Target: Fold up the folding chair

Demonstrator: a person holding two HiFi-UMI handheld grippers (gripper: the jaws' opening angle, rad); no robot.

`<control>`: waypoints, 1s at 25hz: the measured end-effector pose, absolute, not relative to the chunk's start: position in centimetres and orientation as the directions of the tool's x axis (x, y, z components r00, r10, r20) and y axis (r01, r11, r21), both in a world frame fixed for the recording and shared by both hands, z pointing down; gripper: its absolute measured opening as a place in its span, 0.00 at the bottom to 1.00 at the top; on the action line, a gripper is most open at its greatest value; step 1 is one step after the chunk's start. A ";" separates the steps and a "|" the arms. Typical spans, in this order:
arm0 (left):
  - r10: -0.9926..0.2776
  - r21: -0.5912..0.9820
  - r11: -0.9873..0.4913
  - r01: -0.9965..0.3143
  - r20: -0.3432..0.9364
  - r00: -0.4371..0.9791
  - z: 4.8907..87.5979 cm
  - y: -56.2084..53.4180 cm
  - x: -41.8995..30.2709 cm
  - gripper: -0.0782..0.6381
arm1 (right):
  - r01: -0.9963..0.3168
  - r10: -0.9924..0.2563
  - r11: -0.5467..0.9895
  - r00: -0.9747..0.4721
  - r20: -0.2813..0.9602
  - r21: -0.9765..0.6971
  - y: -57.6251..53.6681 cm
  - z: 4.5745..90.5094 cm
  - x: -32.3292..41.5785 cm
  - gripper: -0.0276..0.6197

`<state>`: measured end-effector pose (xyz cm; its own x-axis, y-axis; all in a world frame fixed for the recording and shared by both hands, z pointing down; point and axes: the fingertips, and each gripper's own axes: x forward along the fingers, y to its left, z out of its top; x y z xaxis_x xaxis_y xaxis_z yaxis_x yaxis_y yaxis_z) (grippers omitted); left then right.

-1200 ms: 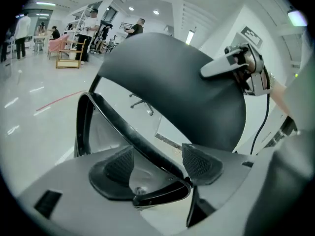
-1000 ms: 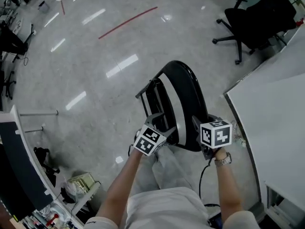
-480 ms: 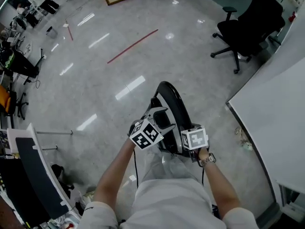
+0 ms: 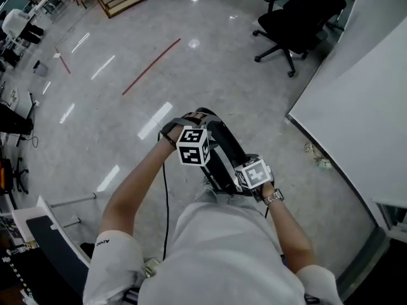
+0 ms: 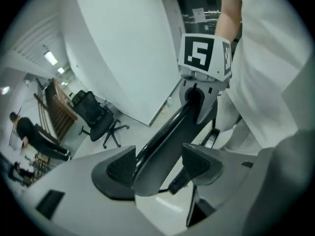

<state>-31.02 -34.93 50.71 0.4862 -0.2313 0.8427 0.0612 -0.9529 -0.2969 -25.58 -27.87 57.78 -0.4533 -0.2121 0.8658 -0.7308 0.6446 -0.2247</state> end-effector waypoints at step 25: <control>0.238 0.236 -0.588 0.774 0.965 -0.113 58.9 -27.2 -26.5 0.22 | -0.779 -0.307 0.582 -0.476 0.824 -0.234 -21.9 56.2 -22.5 0.13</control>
<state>-26.45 -27.18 58.88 -0.1131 0.2379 0.9647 0.7741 -0.5876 0.2357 -22.51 -21.94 56.15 -0.4764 -0.3068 0.8240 -0.7791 0.5817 -0.2338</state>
